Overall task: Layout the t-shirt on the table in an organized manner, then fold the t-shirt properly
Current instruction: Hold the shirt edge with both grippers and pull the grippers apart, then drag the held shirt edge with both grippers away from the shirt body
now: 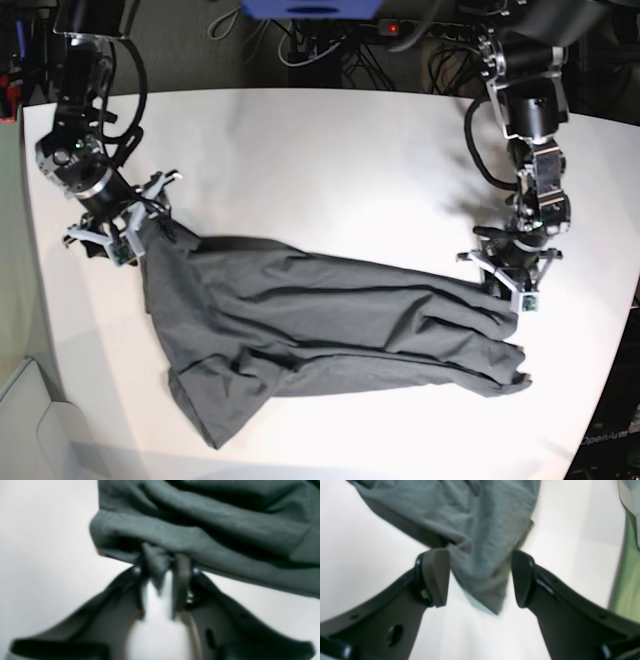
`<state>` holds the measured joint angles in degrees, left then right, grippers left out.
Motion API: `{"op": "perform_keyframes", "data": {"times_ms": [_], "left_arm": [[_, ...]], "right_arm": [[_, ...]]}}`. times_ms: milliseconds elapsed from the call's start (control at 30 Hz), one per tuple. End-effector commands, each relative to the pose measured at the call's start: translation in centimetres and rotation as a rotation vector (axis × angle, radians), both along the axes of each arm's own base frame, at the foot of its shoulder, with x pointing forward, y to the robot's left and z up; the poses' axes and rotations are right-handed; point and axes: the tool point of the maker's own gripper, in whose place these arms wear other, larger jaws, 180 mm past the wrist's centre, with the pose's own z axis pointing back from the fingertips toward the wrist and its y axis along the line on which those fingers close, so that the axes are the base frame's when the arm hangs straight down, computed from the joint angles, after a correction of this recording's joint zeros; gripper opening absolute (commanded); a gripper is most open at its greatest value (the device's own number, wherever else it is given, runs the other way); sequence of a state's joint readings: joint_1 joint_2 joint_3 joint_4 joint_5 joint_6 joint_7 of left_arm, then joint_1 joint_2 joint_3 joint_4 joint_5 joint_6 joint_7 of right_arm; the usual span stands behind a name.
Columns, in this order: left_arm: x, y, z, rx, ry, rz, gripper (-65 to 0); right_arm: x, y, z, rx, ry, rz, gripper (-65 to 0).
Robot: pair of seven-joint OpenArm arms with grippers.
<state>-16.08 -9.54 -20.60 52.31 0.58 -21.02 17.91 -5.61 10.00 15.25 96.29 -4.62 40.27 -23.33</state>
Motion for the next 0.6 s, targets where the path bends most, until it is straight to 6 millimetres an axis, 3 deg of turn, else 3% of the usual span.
{"op": "perform_keyframes", "data": {"times_ms": [0, 67, 267, 567], "left_arm": [[0.8, 0.4, 1.1, 0.005, -0.02, -0.001, -58.7], [0.8, 0.4, 1.2, 0.009, -0.019, 0.002, -65.0], [0.3, 0.7, 3.0, 0.05, -0.054, -0.01, -64.6], [-1.2, 0.7, 7.7, 0.157, -0.08, -0.043, -64.6]], "right_arm": [[0.8, -0.8, 1.8, -0.002, -0.059, -0.015, -25.8], [0.7, -1.4, 1.9, -0.002, -0.062, -0.032, -25.8], [0.5, -2.5, 2.8, 0.03, -0.099, -0.114, -25.6], [-1.4, -2.0, 0.4, 0.048, -0.029, -0.12, -25.4]]}}
